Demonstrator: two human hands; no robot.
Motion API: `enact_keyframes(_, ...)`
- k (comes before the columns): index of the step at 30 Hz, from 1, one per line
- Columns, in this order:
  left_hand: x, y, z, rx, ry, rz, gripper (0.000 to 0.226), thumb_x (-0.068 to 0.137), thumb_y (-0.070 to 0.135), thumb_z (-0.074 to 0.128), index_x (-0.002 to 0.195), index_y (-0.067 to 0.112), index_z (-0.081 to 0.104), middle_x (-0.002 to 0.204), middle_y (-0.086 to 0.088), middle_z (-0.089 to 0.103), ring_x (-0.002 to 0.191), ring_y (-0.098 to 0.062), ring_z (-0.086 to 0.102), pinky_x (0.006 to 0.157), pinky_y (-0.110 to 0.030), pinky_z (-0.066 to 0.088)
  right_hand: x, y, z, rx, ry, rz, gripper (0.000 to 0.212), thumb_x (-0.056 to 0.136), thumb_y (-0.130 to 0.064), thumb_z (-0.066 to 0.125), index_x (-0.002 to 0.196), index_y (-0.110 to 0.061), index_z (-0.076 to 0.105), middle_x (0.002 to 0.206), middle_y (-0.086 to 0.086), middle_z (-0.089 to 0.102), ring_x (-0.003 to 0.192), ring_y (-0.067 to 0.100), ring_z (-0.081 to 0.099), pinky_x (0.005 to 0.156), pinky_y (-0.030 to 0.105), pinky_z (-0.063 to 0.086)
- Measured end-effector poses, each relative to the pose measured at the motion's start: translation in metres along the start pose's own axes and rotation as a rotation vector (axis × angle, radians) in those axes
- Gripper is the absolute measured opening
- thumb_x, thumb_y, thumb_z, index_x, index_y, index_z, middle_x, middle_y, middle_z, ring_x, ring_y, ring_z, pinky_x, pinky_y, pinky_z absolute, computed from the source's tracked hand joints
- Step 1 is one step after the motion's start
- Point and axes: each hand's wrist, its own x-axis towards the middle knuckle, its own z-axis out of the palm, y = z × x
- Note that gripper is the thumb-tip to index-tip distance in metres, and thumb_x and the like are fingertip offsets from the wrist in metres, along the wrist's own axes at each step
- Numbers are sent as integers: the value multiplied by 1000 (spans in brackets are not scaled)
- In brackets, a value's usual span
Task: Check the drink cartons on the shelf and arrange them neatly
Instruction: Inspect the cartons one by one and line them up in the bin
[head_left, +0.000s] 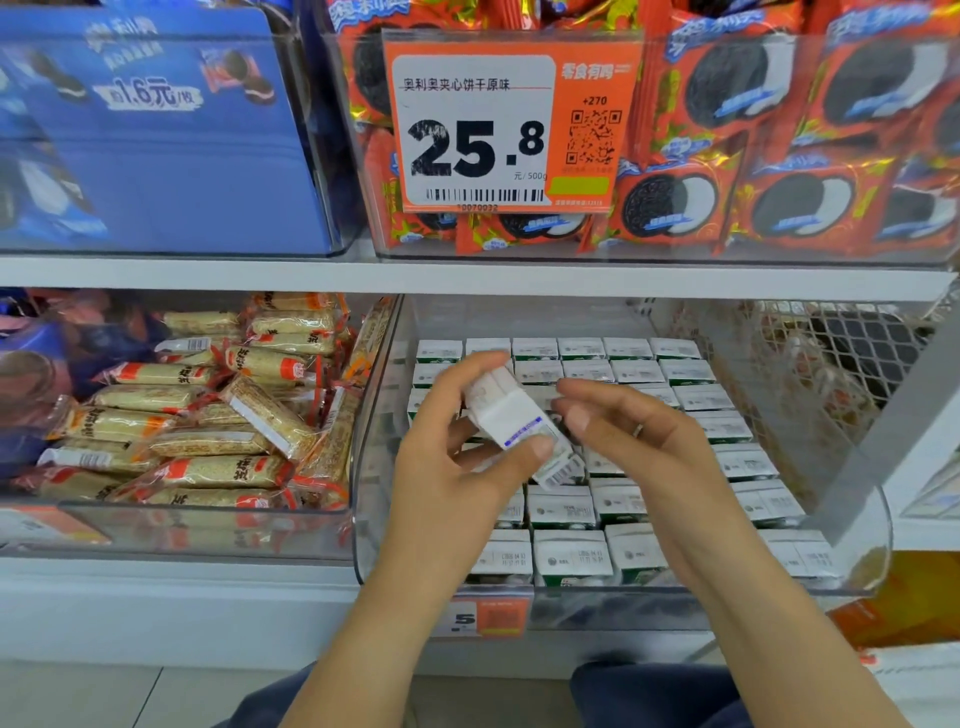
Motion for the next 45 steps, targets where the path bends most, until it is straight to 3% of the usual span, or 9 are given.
enact_keyframes(5,6,1,-9,-283,-23,-24,50,64,9,78,102,39,67,105,6,69,94,-12,67,72,-24,55,1,-2,-8,-5,-148,285,60,68,-53,65,120,-23,63,109,-2,72,104,14,66,98,32,47)
enact_keyframes(10,5,4,-5,-310,-56,-9,50,66,11,77,107,36,66,109,5,69,101,-13,66,75,-24,54,1,-5,-6,178,-223,358,55,67,-48,72,112,-15,70,110,9,71,101,22,68,86,30,55)
enact_keyframes(17,0,-2,-1,180,-17,77,72,75,13,80,126,51,45,125,26,56,116,4,52,83,-11,47,2,-2,-7,201,-24,229,37,67,-30,70,103,-19,69,99,3,73,91,16,67,70,24,56)
enact_keyframes(20,-2,-8,1,426,-5,166,72,75,11,79,127,48,46,127,26,52,117,4,49,92,-16,45,3,-3,-9,169,28,151,54,62,-23,72,115,-27,65,96,2,73,89,13,69,69,22,56)
enact_keyframes(28,-3,-11,2,580,49,204,68,72,14,81,120,44,44,122,20,54,106,0,51,84,-14,45,2,-2,-6,148,28,22,54,54,-24,76,107,-29,68,86,-6,70,91,9,67,65,19,52)
enact_keyframes(31,-2,-11,1,512,1,101,60,72,23,82,115,45,46,115,23,58,104,0,53,85,-18,45,0,-3,-2,47,60,-43,51,58,-26,82,106,-33,67,92,-7,72,93,9,65,65,18,52)
enact_keyframes(36,0,-14,0,404,-124,-65,51,77,32,76,112,51,44,102,40,59,100,19,50,77,-2,39,-5,-2,6,-228,124,-153,64,55,-52,81,114,-42,57,107,-16,67,97,4,63,75,18,52)
enact_keyframes(41,-2,-17,2,522,-173,-56,58,83,19,69,120,54,42,119,15,62,110,-10,58,86,-33,51,-11,6,13,-718,149,-399,65,57,-65,69,116,-46,49,104,-25,49,96,-11,49,75,3,38)
enact_keyframes(45,-3,-18,3,536,-163,-28,81,80,12,72,104,77,30,110,15,64,103,-7,59,81,-38,53,-11,10,14,-788,144,-501,70,59,-67,67,121,-42,46,106,-23,44,96,-4,48,79,13,43)
